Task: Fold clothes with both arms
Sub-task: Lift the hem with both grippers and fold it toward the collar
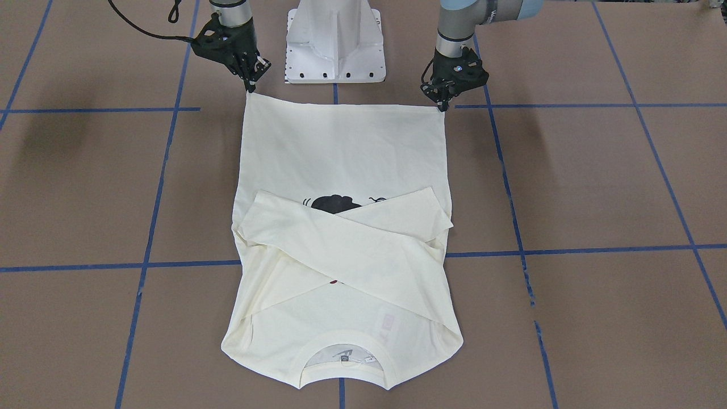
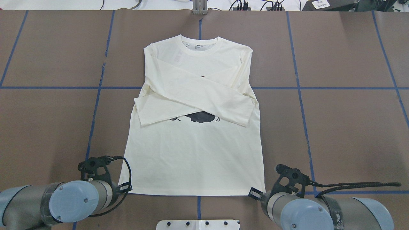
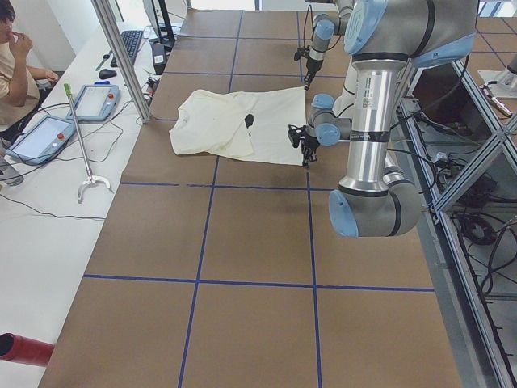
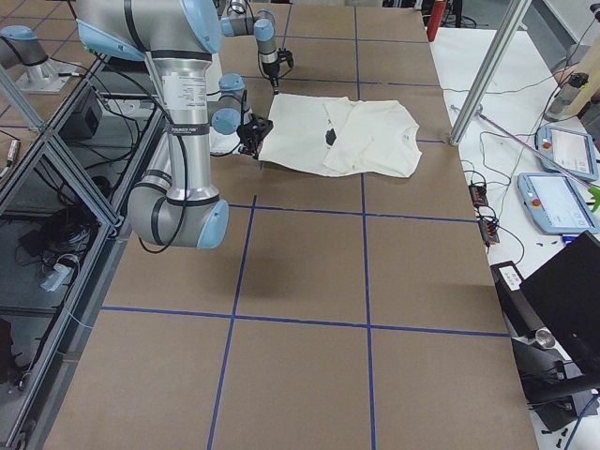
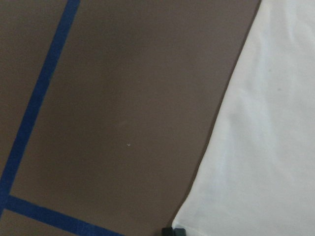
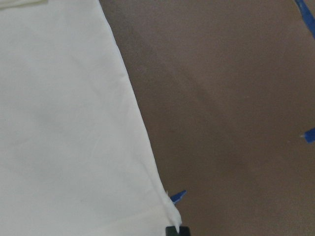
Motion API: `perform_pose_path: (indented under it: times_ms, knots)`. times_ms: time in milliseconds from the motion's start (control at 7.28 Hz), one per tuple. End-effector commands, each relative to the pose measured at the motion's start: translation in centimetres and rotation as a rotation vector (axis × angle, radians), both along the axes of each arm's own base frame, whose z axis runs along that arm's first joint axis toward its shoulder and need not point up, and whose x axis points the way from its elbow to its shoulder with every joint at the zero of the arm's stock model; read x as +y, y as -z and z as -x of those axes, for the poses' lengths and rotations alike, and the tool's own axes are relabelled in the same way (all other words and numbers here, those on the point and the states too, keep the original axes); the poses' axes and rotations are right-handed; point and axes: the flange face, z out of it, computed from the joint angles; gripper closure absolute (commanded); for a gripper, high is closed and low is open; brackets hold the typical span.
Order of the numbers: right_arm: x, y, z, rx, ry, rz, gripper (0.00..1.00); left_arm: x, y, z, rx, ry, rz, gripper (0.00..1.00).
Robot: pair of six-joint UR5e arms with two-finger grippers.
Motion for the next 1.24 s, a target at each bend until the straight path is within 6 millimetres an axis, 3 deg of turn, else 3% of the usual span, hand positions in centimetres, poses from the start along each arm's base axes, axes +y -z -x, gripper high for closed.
perform_pose_path:
  times_ms: [0, 137, 412, 549, 687, 824, 961, 1099]
  knots:
    - [-0.2, 0.7, -0.7, -0.016, -0.004, -0.001, 1.0, 0.8, 5.2, 2.4, 0.123, -0.035, 0.023, 1.0]
    - [0.3, 1.0, -1.7, -0.028, 0.003, 0.001, 1.0, 1.1, 7.1, 3.9, 0.167, -0.022, 0.034, 1.0]
    - [1.8, 2.1, -5.8, -0.063, 0.025, -0.001, 1.0, 2.6, 10.0, 5.8, 0.242, 0.002, 0.088, 1.0]
    - [0.1, 2.6, -6.3, -0.072, -0.009, -0.016, 1.0, 2.0, 10.4, 6.0, 0.253, 0.014, 0.084, 1.0]
    - [-3.5, 3.7, -5.8, -0.086, -0.07, -0.045, 1.0, -0.6, 10.5, 5.8, 0.252, 0.071, 0.06, 1.0]
    - [-8.0, 5.9, -4.2, -0.085, -0.074, -0.141, 1.0, -6.6, 12.3, 7.3, 0.266, 0.125, -0.05, 1.0]
    - [-12.8, 5.0, -3.7, -0.024, -0.095, -0.192, 1.0, -10.9, 11.2, 8.3, 0.22, 0.174, -0.101, 1.0]
    - [-16.9, 5.3, -5.3, -0.001, -0.098, -0.231, 1.0, -15.1, 10.0, 8.5, 0.172, 0.202, -0.147, 1.0]
